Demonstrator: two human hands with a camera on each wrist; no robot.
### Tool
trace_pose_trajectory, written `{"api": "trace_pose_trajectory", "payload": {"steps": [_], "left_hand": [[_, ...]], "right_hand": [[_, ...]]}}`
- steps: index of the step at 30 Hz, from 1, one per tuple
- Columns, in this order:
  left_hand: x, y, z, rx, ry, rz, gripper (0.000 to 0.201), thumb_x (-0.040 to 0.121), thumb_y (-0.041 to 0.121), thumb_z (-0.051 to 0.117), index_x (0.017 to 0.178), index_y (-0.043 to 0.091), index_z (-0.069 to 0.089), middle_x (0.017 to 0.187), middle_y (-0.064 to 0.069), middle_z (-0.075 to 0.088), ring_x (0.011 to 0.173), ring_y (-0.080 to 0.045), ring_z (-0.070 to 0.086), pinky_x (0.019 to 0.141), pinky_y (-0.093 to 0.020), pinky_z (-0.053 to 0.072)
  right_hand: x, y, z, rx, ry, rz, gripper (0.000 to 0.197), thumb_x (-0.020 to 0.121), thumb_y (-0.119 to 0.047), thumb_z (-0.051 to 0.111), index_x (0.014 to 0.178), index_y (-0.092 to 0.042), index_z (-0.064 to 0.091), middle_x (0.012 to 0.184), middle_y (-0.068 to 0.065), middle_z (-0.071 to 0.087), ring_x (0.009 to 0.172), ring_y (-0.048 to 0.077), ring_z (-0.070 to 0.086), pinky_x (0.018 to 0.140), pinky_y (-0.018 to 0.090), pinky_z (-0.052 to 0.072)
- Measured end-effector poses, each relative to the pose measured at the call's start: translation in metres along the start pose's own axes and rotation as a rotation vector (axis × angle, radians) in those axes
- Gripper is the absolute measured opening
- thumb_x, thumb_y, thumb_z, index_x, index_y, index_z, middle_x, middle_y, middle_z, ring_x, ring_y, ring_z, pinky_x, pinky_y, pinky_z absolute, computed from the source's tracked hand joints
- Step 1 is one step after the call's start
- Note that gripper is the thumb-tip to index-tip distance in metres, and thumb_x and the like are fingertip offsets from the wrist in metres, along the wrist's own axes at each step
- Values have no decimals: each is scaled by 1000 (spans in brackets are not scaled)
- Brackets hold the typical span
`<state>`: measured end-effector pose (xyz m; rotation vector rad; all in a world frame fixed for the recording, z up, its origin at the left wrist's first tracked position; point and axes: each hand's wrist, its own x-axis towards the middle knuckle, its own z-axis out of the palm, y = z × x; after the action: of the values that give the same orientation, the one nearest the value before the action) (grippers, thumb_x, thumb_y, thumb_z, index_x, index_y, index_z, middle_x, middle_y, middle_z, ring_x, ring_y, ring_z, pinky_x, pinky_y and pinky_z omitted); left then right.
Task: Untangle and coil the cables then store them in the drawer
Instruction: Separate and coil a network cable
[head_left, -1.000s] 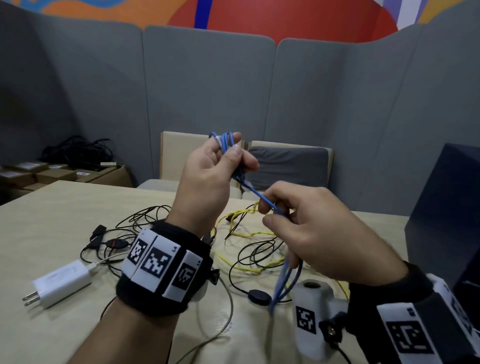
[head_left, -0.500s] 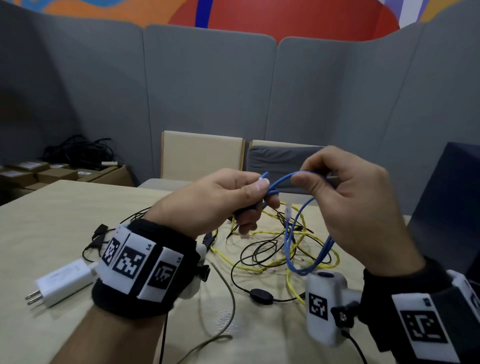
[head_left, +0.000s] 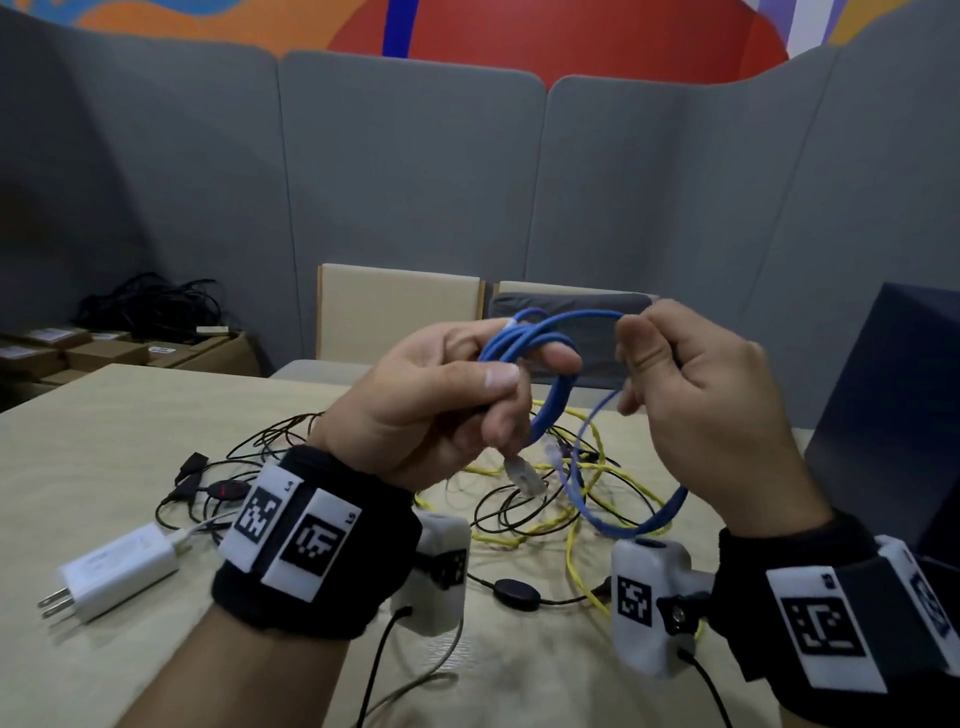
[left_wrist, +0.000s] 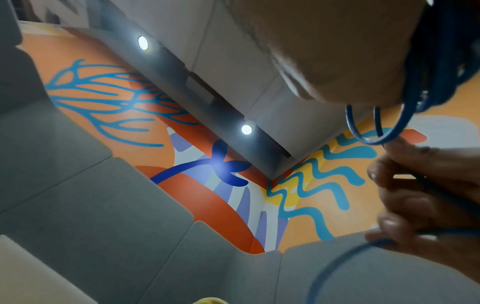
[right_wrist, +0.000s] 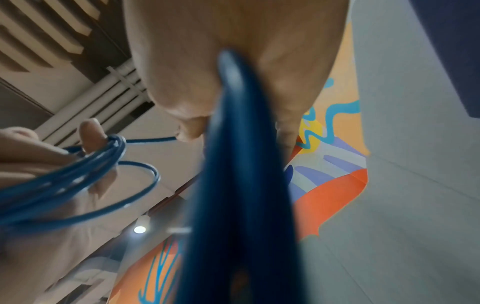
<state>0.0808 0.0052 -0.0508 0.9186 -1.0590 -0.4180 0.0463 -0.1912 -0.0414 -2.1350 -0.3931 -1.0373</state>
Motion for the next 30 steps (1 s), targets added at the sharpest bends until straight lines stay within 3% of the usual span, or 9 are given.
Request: {"api": "trace_pose_trajectory", "payload": {"steps": [3,6,10,13,16,18,21,26,30], "left_hand": [[3,-2,-1,-185,12,103,33,85,17,65,110,-3,64,65,3,65,50,-2,54,64,-22,52],[5,6,2,-416,61,214,32,92,12,55,114,-10,62,75,-4,69,62,-11,64,74,-26,54],[5,22,4,-656,254,414,29,85,3,60,108,-15,61,74,-10,72,60,-19,68,70,-30,57],[7,30,6,-616,496,539,24,93,13,48,104,-5,59,72,-4,73,57,-10,66,66,-24,57],[5,32,-7,-667,631,631,39,101,19,42,82,1,72,75,-4,72,65,-9,68,70,-22,56],[2,35,-19,-644,732,665,37,101,18,43,83,5,72,79,-2,72,74,-9,68,73,-22,54],[-4,40,-34,-582,917,734,32,102,15,42,85,6,68,75,0,72,68,-7,67,73,-20,51],[-13,44,-47,-425,1178,808,24,102,14,44,89,8,64,72,3,71,68,-6,65,69,-16,52],[-10,44,-42,-371,1099,788,25,102,12,42,85,6,59,65,3,65,58,-7,58,68,-18,50]], "right_hand": [[0,2,2,109,-85,43,37,97,-47,48,77,-17,55,64,4,59,64,13,64,67,41,49],[-2,7,4,105,-239,88,25,94,-34,58,74,-20,55,66,1,62,70,18,67,71,48,53],[-2,10,4,35,-415,139,19,89,-24,62,72,-21,57,69,4,68,68,18,66,70,46,55],[-3,7,3,68,-459,167,29,89,-51,59,69,-30,59,62,1,68,52,6,60,57,27,48],[-6,5,2,128,-559,144,40,78,-76,50,66,-39,61,54,-8,49,48,5,48,52,20,40],[-7,8,2,95,-616,130,50,83,-72,50,70,-24,59,58,-10,39,51,3,36,51,19,31],[-7,6,2,0,-723,147,59,80,-64,43,71,-7,55,58,-9,38,54,7,34,54,25,30],[-4,-11,-13,72,-805,173,54,81,-62,49,62,-14,63,45,-13,38,47,4,36,51,17,30],[-2,0,-18,-81,-734,303,44,95,-52,50,73,-19,68,46,-2,49,47,17,53,59,41,47]]}}
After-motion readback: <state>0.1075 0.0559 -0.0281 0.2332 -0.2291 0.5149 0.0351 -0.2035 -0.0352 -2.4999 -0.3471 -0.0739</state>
